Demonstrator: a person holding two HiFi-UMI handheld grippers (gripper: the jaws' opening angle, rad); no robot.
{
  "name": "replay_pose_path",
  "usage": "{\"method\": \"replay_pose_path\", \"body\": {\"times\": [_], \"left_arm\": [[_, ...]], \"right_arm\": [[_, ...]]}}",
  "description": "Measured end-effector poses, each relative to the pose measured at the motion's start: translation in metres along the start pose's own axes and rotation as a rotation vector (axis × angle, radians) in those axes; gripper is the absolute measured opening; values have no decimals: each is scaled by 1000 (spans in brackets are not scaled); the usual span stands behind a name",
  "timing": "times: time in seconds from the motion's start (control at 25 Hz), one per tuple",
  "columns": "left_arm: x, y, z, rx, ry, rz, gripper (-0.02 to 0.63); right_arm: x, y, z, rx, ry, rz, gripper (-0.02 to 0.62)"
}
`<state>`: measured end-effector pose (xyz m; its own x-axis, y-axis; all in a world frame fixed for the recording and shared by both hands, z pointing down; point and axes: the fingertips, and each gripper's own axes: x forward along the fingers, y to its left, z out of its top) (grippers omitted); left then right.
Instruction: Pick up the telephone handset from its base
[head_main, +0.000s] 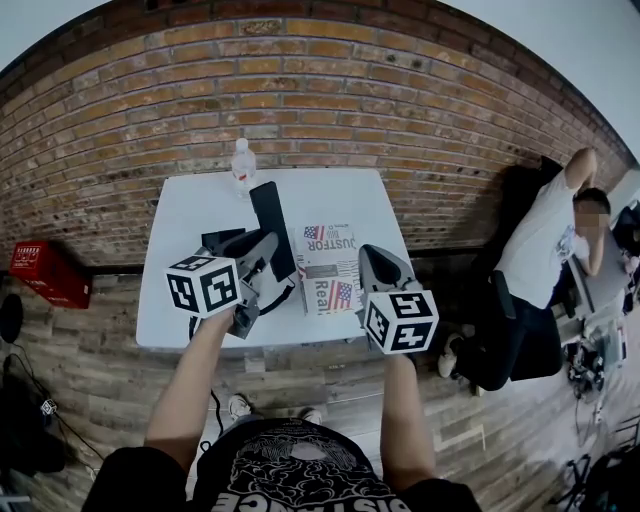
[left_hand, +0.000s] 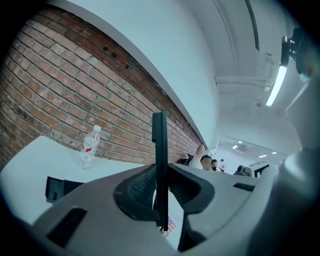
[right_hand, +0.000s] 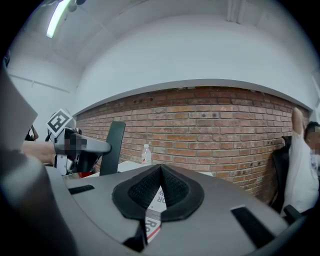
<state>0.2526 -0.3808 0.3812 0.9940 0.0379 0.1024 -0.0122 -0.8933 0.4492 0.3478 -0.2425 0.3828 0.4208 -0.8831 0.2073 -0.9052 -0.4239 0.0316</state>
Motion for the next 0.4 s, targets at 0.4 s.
{"method": "replay_pose_path", "body": {"times": [0.4], "left_arm": [[-2, 1, 2, 5, 12, -4, 72]], "right_arm": [[0, 4, 4, -2, 2, -1, -2]]}}
